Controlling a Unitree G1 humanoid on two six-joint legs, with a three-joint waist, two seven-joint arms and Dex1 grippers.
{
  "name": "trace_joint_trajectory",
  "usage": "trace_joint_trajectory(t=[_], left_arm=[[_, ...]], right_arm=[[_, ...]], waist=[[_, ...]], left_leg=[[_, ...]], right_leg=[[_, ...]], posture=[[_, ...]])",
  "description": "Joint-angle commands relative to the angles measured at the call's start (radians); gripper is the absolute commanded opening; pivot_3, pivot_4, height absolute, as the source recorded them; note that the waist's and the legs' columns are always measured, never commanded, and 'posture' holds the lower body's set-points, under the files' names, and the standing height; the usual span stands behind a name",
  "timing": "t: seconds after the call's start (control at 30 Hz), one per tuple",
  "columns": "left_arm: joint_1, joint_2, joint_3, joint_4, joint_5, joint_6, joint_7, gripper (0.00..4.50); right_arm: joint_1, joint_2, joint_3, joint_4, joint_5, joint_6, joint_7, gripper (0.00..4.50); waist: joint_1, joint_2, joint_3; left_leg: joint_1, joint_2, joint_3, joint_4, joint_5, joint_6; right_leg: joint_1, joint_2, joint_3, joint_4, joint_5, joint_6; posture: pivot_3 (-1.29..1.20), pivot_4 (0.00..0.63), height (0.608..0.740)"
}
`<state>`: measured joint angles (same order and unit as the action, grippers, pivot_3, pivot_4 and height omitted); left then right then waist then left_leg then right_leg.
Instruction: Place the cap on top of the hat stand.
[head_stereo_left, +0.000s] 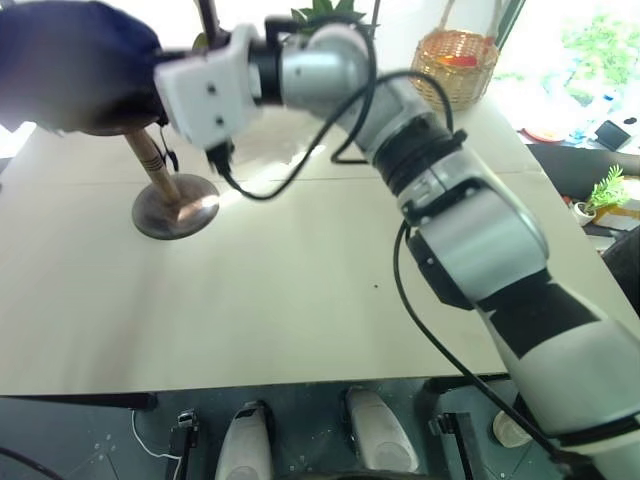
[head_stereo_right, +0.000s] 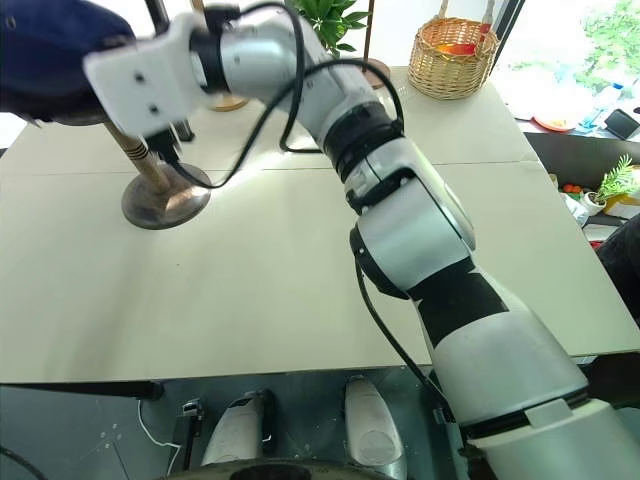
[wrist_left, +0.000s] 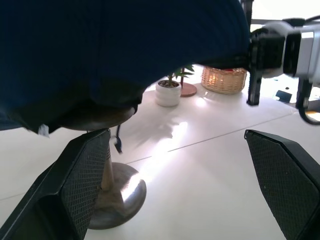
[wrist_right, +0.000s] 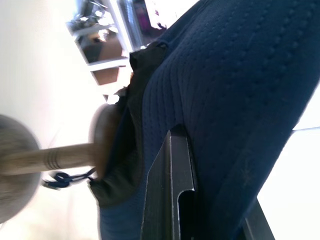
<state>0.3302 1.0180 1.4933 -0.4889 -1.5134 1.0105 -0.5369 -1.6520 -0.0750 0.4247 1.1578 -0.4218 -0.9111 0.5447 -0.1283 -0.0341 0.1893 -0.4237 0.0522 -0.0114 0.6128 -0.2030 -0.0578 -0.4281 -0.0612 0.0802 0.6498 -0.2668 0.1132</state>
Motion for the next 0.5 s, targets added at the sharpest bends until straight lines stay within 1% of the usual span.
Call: trace_joint_trajectory(t=[0.03, 0.17, 0.27, 0.4, 0.5], left_arm=[[0.019, 0.024, 0.077, 0.007, -0.016, -0.014, -0.016, 4.5], [0.079, 0.019, 0.152, 0.01, -0.042, 0.011, -0.041, 4.5], [0.133, 0.013, 0.209, 0.015, -0.065, 0.022, -0.053, 4.5], [0.19, 0.007, 0.249, 0.025, -0.063, 0.013, -0.063, 4.5], [0.212, 0.01, 0.263, 0.036, -0.06, 0.004, -0.068, 4.5]], right_arm=[[0.04, -0.001, 0.042, -0.061, -0.069, -0.071, -0.073, 0.06], [0.145, -0.013, 0.108, -0.106, -0.154, -0.128, -0.118, 0.06], [0.189, -0.019, 0.137, -0.112, -0.196, -0.133, -0.144, 0.06], [0.208, -0.025, 0.166, -0.102, -0.245, -0.122, -0.185, 0.06], [0.203, -0.018, 0.167, -0.084, -0.25, -0.099, -0.201, 0.06]], waist=[[0.0, 0.0, 0.0], [0.0, 0.0, 0.0], [0.0, 0.0, 0.0], [0.0, 0.0, 0.0], [0.0, 0.0, 0.0]], left_leg=[[0.0, 0.0, 0.0, 0.0, 0.0, 0.0], [0.0, 0.0, 0.0, 0.0, 0.0, 0.0], [0.0, 0.0, 0.0, 0.0, 0.0, 0.0], [0.0, 0.0, 0.0, 0.0, 0.0, 0.0], [0.002, 0.0, -0.001, 0.0, 0.0, 0.0]], right_leg=[[0.0, 0.0, 0.0, 0.0, 0.0, 0.0], [0.0, 0.0, 0.0, 0.0, 0.0, 0.0], [0.0, 0.0, 0.0, 0.0, 0.0, 0.0], [0.0, 0.0, 0.0, 0.001, 0.0, 0.0], [0.001, 0.0, 0.0, 0.002, 0.0, 0.0]], posture=[[0.0, 0.15, 0.738], [0.0, 0.15, 0.738], [0.0, 0.15, 0.738], [0.0, 0.15, 0.738], [0.0, 0.15, 0.738]])
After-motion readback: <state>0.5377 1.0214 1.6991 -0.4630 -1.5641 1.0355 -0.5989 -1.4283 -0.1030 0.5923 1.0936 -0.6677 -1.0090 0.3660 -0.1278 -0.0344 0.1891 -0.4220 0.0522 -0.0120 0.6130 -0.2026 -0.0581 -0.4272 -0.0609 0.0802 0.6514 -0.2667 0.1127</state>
